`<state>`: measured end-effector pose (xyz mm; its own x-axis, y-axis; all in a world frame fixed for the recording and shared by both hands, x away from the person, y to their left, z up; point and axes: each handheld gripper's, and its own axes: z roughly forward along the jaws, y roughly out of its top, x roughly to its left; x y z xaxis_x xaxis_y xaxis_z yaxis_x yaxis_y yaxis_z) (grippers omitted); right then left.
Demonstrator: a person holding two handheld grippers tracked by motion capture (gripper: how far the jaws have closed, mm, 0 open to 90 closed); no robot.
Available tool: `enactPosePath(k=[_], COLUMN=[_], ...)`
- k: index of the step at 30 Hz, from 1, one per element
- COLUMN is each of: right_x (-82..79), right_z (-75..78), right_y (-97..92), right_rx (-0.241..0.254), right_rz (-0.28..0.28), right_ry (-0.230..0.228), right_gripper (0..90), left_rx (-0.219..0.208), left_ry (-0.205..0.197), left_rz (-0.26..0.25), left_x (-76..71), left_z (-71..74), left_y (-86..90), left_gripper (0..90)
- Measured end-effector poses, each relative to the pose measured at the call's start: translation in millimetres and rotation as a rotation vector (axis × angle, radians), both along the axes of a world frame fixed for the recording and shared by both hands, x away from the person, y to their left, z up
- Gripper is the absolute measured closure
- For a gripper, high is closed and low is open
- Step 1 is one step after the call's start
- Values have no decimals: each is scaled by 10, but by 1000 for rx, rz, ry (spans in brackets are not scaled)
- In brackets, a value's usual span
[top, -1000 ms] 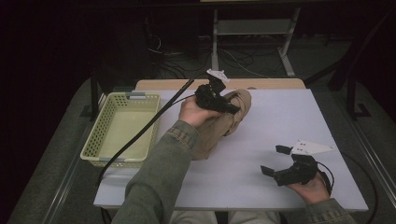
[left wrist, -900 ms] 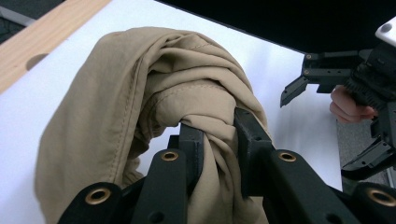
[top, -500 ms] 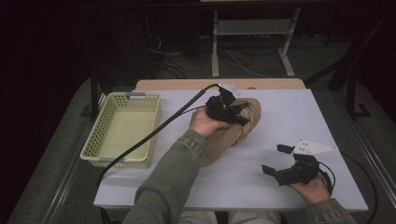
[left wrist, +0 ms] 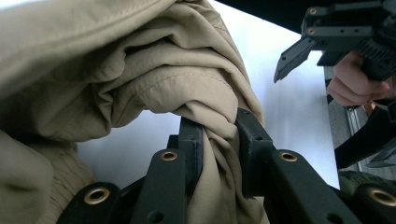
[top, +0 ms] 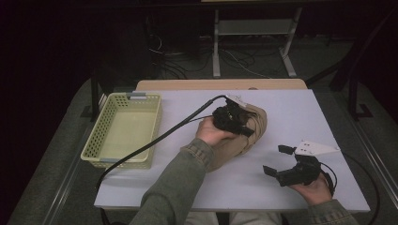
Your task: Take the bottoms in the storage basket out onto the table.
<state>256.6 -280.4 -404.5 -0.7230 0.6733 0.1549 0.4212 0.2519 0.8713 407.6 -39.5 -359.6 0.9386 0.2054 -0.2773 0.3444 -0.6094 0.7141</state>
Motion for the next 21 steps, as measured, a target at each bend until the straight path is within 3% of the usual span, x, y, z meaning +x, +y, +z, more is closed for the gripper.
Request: enactPosePath(k=[15,21], right_x=[1,2], right_z=[-3,-5], right_y=[2,5], right_rx=[-3,-4], right_rz=[4,3], right_ry=[6,7], right_gripper=[3,3], left_rx=[18,27], left_ry=[35,57], left_rz=[-35,-57], left_x=[-80,-129], left_z=[-278,-407], left_y=[-104,-163], left_gripper=[703,646])
